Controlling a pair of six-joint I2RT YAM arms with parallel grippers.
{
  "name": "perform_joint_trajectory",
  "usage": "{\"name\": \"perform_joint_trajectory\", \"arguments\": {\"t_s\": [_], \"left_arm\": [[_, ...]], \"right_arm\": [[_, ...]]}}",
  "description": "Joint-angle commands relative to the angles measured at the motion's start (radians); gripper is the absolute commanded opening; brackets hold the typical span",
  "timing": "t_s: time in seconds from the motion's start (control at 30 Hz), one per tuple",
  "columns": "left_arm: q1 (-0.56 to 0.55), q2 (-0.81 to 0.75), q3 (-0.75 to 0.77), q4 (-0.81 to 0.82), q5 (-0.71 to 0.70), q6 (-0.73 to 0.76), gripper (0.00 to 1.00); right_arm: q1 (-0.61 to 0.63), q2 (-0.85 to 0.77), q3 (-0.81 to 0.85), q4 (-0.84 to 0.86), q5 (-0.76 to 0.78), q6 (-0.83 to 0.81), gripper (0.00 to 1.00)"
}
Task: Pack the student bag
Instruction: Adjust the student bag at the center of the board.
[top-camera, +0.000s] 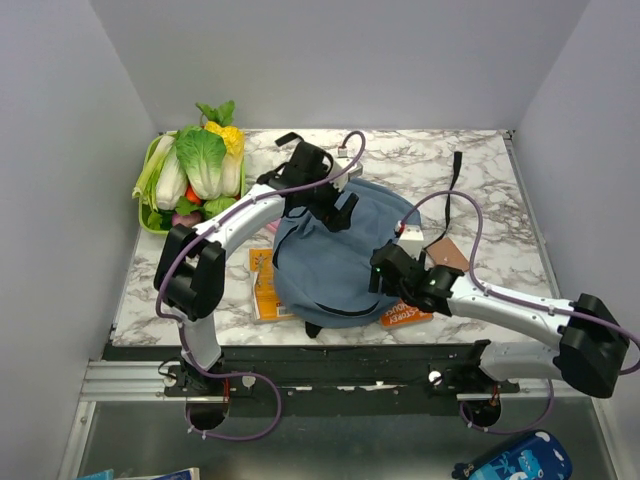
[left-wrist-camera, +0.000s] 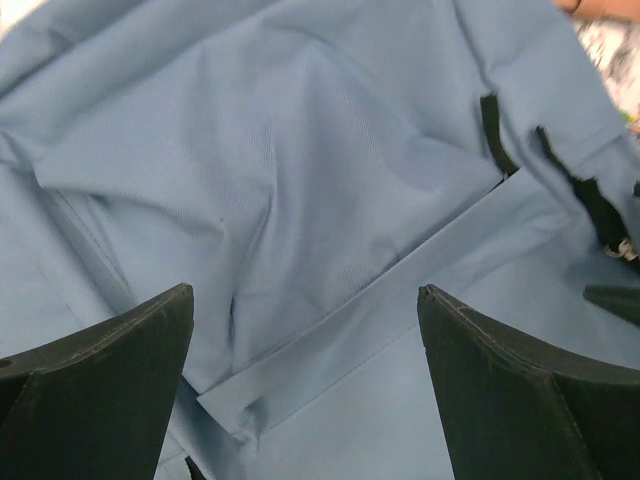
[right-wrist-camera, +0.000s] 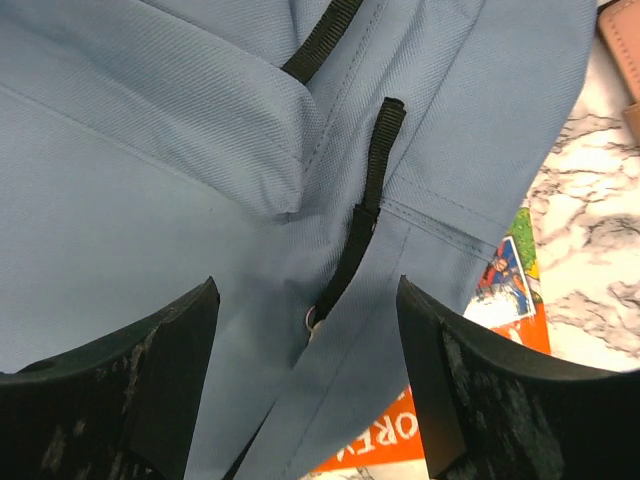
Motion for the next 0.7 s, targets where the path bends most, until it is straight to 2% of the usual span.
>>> {"name": "perform_joint_trajectory", "arguments": {"t_s": [0.0, 0.2, 0.4, 0.5, 0.6, 0.63, 0.67], "left_arm": [[0.003, -0.036, -0.071, 0.032, -0.009, 0.100, 0.99], [0.003, -0.066, -0.144, 0.033, -0.029, 0.175, 0.99], [0.002, -0.004, -0.102, 0.041, -0.057, 0.188, 0.99], [0.003, 0.011, -0.092, 0.043, -0.065, 0.201, 0.92], [0.003, 0.016, -0.087, 0.027, -0.057, 0.220, 0.79], [0.002, 0.017, -0.084, 0.006, -0.048, 0.229, 0.70], [0.002, 0.022, -0.081, -0.006, -0.045, 0.232, 0.65]], "right_arm": [[-0.027, 0.050, -0.028, 0.180, -0.048, 0.024, 0.79], [-0.054, 0.123, -0.023, 0.248, -0.048, 0.005, 0.71], [-0.057, 0.133, -0.040, 0.248, -0.043, 0.021, 0.61], [-0.057, 0.104, -0.061, 0.245, -0.033, 0.024, 0.55], [-0.057, 0.062, -0.094, 0.228, -0.016, 0.027, 0.46], [-0.058, 0.052, -0.106, 0.222, -0.011, 0.027, 0.42], [-0.058, 0.041, -0.112, 0.214, 0.004, 0.028, 0.41]]}}
